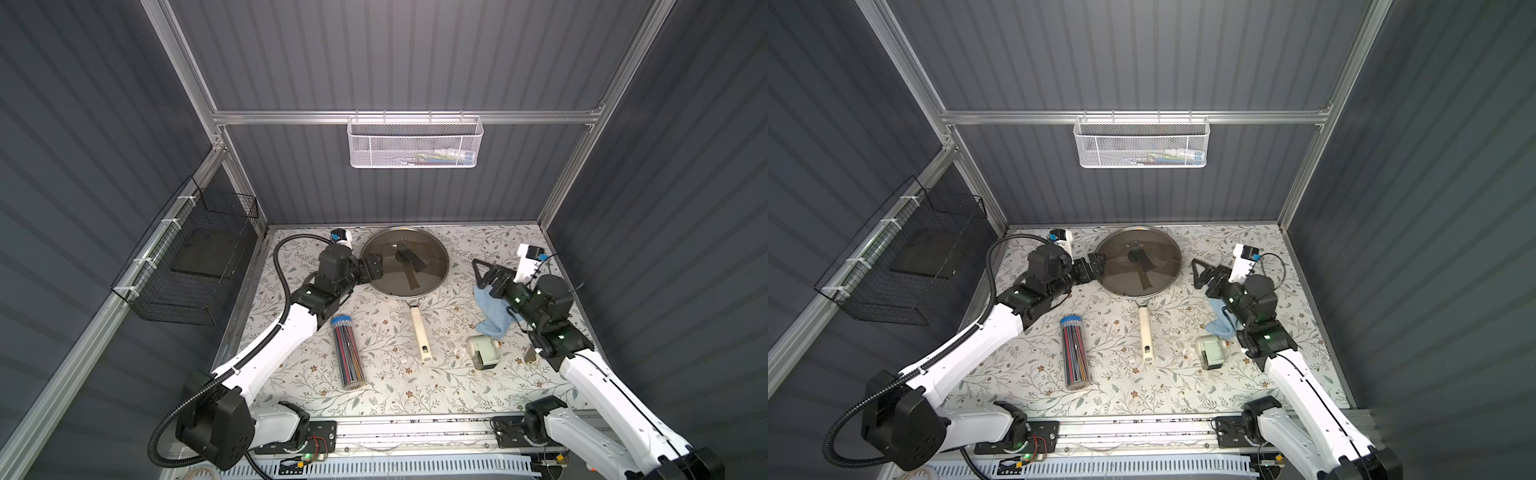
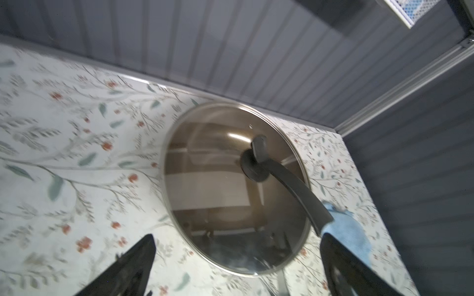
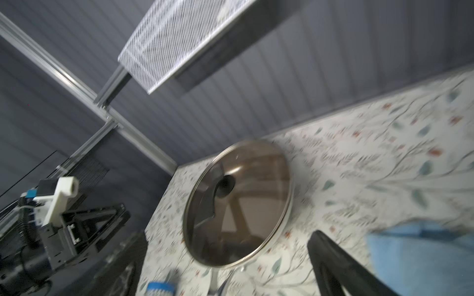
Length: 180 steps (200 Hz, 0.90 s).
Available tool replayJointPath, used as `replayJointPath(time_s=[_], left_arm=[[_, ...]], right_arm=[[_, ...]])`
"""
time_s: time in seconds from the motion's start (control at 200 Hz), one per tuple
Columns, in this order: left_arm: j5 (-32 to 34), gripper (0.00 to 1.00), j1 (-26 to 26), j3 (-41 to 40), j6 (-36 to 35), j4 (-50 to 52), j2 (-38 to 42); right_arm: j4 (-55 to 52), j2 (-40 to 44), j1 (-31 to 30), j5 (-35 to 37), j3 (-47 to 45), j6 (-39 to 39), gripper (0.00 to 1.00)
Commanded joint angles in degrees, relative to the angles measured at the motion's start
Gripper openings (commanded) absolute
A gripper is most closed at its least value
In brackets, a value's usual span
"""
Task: Wipe the pot lid with a cloth
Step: Adjust the cooking pot at the center of the board.
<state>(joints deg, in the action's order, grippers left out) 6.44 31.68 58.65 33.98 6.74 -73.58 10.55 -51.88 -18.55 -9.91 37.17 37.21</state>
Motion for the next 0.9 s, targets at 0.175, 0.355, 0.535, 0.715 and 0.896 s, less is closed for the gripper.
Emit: replayJointPath(time_s=[0.175,0.355,0.535,0.715,0.896], left_arm=[[8.3,1.0,13.8,-2.4,9.9,2.1,3.8],[7.6,1.0,13.8,-2.6,11.0,1.7,4.7],[7.5,1.0,13.8,14.9,-0.4,14.0,-6.7],[17.7,1.0,13.8,43.6,-5.2,37.2,-26.9],[22.8,1.0,13.8,61.5,-7.7,45.8,-41.8]], right_arm=[[-10.9,0.1,-13.2,9.6,7.4,4.2,0.99],[-5.0,-0.7,-13.9,7.1,5.8,4.0,0.99],[-8.0,-3.2,-13.0,13.1,8.5,1.9,0.99],[-10.1,-2.8,-12.7,22.5,10.7,-2.4,0.99],[-11.6,-0.6,-12.7,26.8,9.8,-3.0,0.99]])
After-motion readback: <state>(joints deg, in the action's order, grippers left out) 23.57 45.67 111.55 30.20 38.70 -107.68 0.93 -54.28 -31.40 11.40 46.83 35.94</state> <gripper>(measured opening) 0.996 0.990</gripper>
